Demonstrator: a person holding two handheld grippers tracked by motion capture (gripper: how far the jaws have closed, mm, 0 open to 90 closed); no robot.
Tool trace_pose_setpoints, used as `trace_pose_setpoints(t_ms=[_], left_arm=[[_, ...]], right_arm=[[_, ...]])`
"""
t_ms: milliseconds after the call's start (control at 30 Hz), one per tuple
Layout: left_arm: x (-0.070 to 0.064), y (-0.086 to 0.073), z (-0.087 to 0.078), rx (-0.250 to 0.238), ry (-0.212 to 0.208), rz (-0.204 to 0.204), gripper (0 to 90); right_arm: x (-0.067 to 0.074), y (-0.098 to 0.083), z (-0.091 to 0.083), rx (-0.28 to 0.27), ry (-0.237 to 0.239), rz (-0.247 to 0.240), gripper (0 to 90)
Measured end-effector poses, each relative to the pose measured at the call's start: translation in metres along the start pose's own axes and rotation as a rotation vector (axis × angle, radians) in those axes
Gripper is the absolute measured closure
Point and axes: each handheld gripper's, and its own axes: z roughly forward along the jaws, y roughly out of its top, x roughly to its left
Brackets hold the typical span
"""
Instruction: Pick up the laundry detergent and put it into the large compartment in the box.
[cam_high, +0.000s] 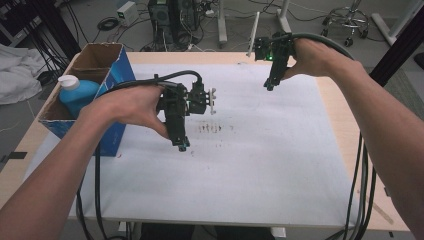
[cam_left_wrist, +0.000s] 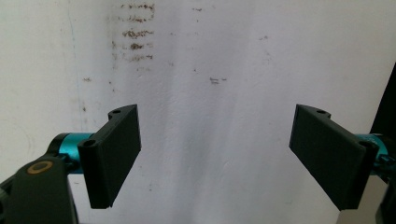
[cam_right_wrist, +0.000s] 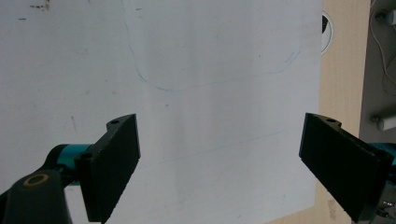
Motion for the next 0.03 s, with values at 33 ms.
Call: trace_pose_setpoints(t_ms=[33], left_arm=[[0.0,0.0,0.0,0.0,0.0,0.0,16.7]], right_arm=[[0.0001,-0.0001,0.0,0.0,-0.002,-0.001,11.6]])
